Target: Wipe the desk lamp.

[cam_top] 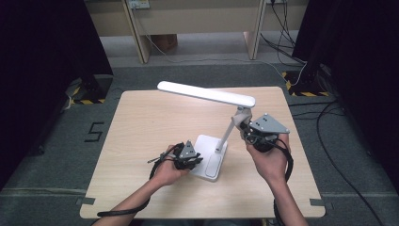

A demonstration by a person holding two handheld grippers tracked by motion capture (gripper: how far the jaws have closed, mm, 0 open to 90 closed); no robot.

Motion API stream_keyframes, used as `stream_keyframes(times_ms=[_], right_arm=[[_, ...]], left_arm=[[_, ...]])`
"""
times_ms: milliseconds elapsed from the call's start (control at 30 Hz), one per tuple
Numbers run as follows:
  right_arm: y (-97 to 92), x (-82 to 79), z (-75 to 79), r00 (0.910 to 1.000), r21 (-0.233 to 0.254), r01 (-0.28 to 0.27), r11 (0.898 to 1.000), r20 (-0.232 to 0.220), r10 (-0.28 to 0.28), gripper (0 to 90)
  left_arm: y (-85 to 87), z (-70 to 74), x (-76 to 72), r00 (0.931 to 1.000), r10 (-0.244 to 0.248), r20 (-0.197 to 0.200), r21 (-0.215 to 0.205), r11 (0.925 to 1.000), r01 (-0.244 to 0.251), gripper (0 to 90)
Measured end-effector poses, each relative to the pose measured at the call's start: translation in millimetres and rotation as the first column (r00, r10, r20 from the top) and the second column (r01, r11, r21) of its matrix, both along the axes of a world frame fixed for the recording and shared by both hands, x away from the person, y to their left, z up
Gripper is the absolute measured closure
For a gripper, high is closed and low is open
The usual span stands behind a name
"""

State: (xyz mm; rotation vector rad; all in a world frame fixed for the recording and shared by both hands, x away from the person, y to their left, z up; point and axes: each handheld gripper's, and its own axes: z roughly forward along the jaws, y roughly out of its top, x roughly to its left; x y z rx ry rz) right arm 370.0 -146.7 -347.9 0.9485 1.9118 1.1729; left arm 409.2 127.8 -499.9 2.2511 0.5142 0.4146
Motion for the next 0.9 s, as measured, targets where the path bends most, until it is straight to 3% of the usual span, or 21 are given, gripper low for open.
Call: stream_keyframes(times_ms=[900], right_arm=[[2.8, -0.2, -5.1, 1.0000, 0.001, 0.007, 1.000, 0.003, -0.007, 81.4]], left_arm=[[-0.7, 0.0, 0.2, 1.0000, 0.001, -0.001, 0.000, 1.0000, -0.001, 75.1]])
